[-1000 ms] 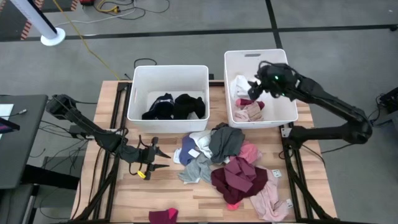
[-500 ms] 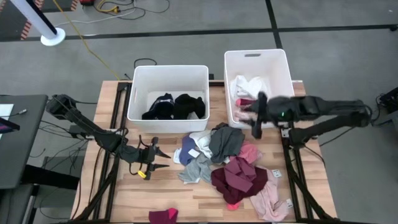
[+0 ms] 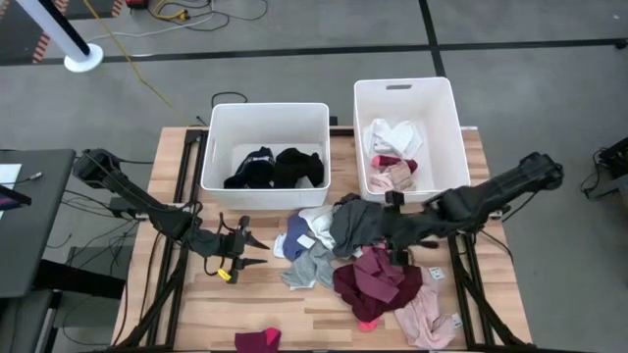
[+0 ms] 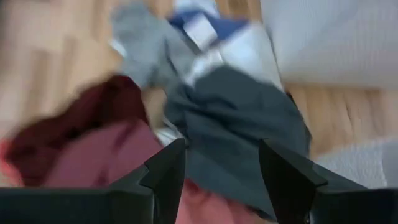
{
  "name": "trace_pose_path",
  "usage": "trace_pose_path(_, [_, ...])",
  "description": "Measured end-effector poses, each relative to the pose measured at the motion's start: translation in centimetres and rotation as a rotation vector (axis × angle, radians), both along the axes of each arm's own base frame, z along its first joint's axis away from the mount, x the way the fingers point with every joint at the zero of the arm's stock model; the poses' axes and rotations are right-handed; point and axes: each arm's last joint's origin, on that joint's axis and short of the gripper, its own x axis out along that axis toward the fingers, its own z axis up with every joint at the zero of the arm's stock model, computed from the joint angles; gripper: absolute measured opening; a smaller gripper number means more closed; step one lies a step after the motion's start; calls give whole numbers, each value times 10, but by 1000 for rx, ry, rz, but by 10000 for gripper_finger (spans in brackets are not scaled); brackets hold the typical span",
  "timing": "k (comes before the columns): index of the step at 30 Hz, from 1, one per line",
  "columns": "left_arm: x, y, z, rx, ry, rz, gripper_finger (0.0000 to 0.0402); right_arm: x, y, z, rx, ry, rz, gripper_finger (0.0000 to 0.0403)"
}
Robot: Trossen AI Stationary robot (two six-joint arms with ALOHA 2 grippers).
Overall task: Sort clothes
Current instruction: Put the gray underwear into the left white laundry organizer
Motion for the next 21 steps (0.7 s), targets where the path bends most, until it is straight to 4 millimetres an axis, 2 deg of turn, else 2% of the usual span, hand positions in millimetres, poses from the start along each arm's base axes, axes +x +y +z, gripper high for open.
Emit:
trace_pose_path(7, [0, 0, 0, 0, 0, 0, 160, 24, 9, -31, -73, 115, 7, 217])
trace_pose_path(13, [0, 0, 0, 0, 0, 0, 160, 47, 16, -56, -116, 146, 53, 217])
trace_pose_path(21, [0, 0, 0, 0, 1, 0, 160, 69, 6, -90, -187, 238, -7, 217])
